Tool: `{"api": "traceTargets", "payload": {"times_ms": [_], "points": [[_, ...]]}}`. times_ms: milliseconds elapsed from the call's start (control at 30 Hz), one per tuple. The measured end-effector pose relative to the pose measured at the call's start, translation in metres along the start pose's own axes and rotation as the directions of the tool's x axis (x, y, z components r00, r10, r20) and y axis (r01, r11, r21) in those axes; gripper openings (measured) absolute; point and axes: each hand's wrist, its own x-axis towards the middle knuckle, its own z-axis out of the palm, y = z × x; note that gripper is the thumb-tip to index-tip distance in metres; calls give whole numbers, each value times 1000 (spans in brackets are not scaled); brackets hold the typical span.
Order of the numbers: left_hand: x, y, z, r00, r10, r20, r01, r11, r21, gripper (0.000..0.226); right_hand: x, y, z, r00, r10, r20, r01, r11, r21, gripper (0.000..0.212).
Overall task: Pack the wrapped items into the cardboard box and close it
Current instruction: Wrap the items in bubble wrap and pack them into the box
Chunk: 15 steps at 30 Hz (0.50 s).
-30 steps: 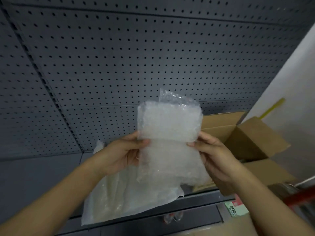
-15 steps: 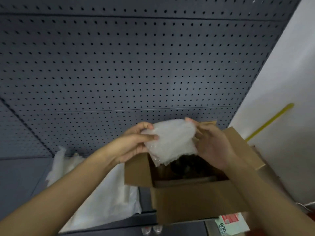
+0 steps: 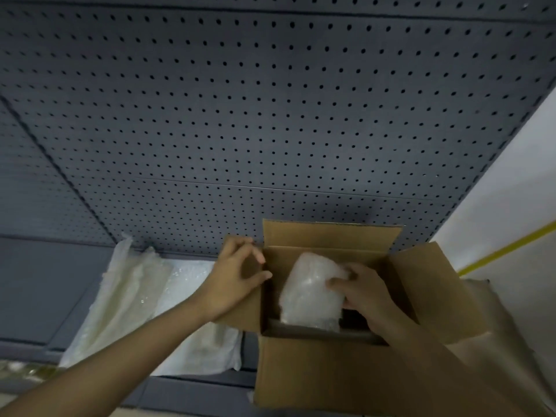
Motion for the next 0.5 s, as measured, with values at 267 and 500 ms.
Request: {"api": "traceTargets", "payload": {"times_ms": [267,500], "points": [[-7,-45,5,950,-100,295,-12,935,356,60,42,-14,91,976,-216,28,191,787,-587,19],[-5,-55,7,932,-92,351,12,975,221,64,65,12,121,993,-117,34,116,814,-569,36]]}}
